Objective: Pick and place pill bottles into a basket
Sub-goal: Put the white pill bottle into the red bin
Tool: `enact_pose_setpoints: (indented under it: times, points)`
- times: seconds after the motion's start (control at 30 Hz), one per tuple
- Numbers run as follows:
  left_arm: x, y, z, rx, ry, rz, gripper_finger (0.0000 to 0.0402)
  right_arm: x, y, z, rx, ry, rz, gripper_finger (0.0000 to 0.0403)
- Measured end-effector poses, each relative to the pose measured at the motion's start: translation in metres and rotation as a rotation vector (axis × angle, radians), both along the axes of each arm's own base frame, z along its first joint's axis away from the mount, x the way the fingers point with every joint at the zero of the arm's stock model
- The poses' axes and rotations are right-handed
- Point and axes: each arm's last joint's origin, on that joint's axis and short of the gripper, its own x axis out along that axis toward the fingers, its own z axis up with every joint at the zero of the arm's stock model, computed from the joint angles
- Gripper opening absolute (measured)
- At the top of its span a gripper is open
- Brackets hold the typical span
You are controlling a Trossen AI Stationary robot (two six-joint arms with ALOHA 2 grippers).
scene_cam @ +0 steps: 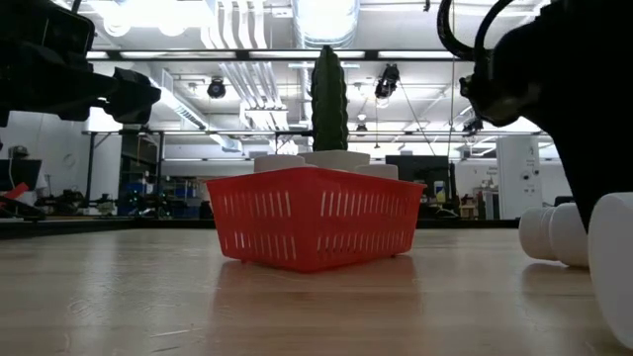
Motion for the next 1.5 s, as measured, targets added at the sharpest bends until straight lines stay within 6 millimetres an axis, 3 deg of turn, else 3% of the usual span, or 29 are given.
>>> enact_pose_setpoints:
  times: [0.8,1.5]
  points:
    - [0.0,0.0,0.0,0.0,0.0,-0.001,0.0244,-0.003,0.0,-0.018,0.065,-0.044,-0.019,0.0263]
    - [0.0,0.0,0.0,0.0,0.0,0.0,0.0244,-0.009,0.007,-0.019,0.086,-0.013,0.009,0.0246]
